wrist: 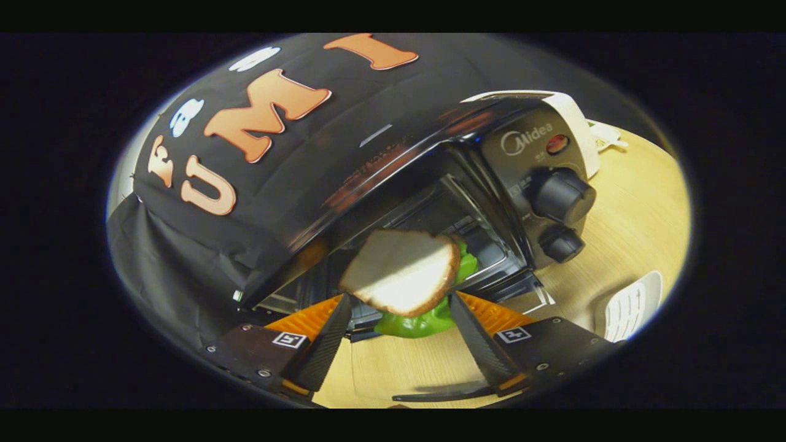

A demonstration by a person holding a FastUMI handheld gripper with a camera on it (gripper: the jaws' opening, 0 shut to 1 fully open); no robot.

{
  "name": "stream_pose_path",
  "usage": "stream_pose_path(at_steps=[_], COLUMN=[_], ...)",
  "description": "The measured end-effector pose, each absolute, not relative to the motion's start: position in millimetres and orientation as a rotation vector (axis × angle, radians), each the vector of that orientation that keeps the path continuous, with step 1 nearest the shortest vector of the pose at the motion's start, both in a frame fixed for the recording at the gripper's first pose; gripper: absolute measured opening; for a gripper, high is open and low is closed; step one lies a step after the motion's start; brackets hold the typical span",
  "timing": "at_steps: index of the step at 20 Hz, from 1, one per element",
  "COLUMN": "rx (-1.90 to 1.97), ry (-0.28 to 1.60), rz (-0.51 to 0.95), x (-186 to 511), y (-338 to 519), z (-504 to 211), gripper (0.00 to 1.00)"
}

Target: Open the toaster oven, put the food inside, and close the toaster oven door.

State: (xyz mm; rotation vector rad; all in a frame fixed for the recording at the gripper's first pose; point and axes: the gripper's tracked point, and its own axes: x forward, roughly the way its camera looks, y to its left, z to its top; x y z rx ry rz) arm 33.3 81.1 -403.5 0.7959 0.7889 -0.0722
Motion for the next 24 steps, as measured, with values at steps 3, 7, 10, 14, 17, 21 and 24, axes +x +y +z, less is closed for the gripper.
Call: stream_pose_path(at_steps=[3,7,10,14,17,21,24], rx=[0.792,0.707,0.651,0.544,0.495,0.43,0.369], ry=[0.796,0.838,0.854,0.919,1.0,1.068,1.107], rz=[-0.063,-0.037,-0.004,0.086,0.14,0.207,0.263], x=[21.6,0.8,-18.5,-60.3,-97.1,-136.4,-158.8], y=[77.3,73.3,74.0,90.6,103.1,119.0,130.0], z=[-394.4,-396.0,-388.1,-381.9,-397.9,-404.8,-407.1], gripper=[0.96,0.96,0.96,0.96,0.96,0.96,0.96])
